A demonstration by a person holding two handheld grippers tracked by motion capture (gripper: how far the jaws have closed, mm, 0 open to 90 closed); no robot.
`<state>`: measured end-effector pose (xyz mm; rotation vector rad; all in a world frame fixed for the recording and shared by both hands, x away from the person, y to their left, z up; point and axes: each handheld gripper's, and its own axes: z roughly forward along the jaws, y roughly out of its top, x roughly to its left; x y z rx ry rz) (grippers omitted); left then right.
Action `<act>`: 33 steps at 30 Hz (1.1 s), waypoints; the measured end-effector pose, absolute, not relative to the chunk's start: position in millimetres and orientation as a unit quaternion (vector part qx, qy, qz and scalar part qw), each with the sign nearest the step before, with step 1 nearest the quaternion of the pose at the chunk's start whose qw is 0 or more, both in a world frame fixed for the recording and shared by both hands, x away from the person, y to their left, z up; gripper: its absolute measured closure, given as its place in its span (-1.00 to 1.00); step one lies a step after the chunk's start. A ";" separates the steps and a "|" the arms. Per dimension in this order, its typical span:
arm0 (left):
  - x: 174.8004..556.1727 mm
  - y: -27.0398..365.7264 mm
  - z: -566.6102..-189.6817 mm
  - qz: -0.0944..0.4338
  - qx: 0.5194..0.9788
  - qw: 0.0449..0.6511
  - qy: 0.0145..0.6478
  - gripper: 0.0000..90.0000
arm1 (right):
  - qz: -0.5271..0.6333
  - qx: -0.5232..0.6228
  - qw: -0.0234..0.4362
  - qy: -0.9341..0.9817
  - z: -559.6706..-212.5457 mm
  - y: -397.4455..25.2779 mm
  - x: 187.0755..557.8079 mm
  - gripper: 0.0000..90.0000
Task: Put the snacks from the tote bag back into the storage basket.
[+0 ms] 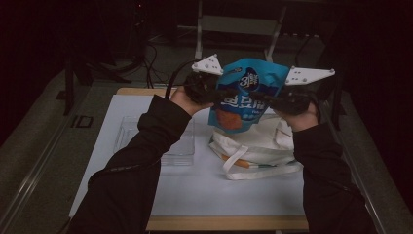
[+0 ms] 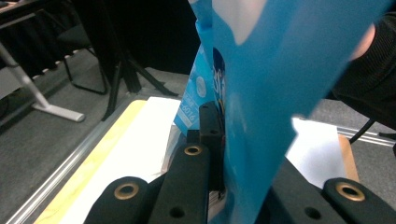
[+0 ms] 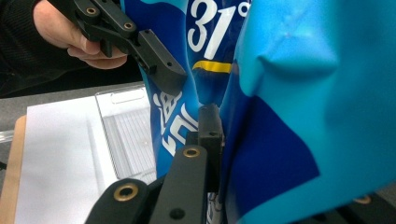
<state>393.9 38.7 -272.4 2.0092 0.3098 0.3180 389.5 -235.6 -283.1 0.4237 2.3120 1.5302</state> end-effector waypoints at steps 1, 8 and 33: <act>393.4 42.4 -272.3 0.133 0.836 0.516 0.131 1.00 | 0.539 0.147 0.166 0.813 -282.9 -232.0 390.4 0.96; 389.3 66.3 -271.3 0.141 0.837 0.510 0.141 1.00 | 0.538 0.133 0.156 0.818 -281.6 -207.3 394.8 0.96; 370.9 152.8 -271.3 0.158 0.833 0.498 0.181 1.00 | 0.535 0.084 0.123 0.831 -280.3 -118.7 404.0 0.96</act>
